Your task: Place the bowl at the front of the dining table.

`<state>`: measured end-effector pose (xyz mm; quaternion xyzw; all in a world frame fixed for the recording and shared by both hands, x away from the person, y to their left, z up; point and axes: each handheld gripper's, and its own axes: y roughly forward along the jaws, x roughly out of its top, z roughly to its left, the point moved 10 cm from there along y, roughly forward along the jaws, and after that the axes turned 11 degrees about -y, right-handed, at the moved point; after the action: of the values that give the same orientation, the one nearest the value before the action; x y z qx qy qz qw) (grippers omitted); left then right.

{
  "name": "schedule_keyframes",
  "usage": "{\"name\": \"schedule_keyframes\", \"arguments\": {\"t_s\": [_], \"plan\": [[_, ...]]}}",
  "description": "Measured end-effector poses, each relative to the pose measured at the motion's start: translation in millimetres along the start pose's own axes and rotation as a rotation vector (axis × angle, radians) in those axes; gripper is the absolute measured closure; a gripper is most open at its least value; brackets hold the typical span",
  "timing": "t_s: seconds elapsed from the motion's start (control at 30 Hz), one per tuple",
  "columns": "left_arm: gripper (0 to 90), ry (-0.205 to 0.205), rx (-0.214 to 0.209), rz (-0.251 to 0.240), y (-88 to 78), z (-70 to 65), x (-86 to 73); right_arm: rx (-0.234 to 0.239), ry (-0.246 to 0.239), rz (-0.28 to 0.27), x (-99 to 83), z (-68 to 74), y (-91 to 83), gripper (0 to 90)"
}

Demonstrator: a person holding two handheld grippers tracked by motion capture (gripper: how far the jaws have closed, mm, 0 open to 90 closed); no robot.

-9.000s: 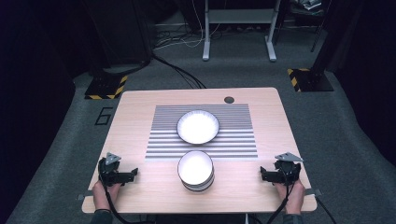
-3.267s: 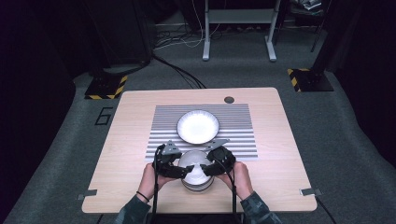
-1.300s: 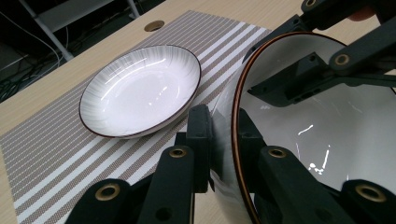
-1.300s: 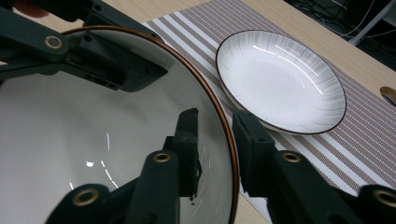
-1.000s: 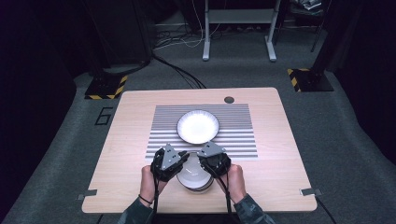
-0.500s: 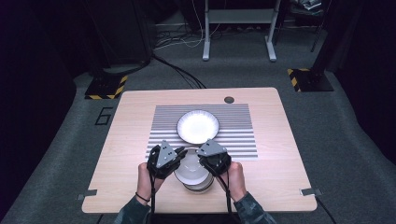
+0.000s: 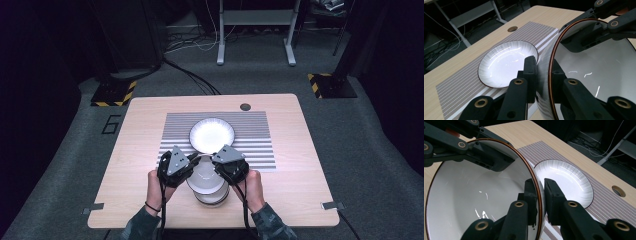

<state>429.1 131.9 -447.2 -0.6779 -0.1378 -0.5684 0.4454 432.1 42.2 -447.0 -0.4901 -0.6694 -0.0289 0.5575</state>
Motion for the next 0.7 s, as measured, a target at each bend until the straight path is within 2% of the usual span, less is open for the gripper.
{"name": "schedule_keyframes", "arguments": {"t_s": [0.7], "plan": [[80.0, -0.007, 0.005, -0.006, 3.9, 10.7, 16.3, -0.01, 0.007, -0.01, 11.7, -14.8, 5.0, 80.8]]}}
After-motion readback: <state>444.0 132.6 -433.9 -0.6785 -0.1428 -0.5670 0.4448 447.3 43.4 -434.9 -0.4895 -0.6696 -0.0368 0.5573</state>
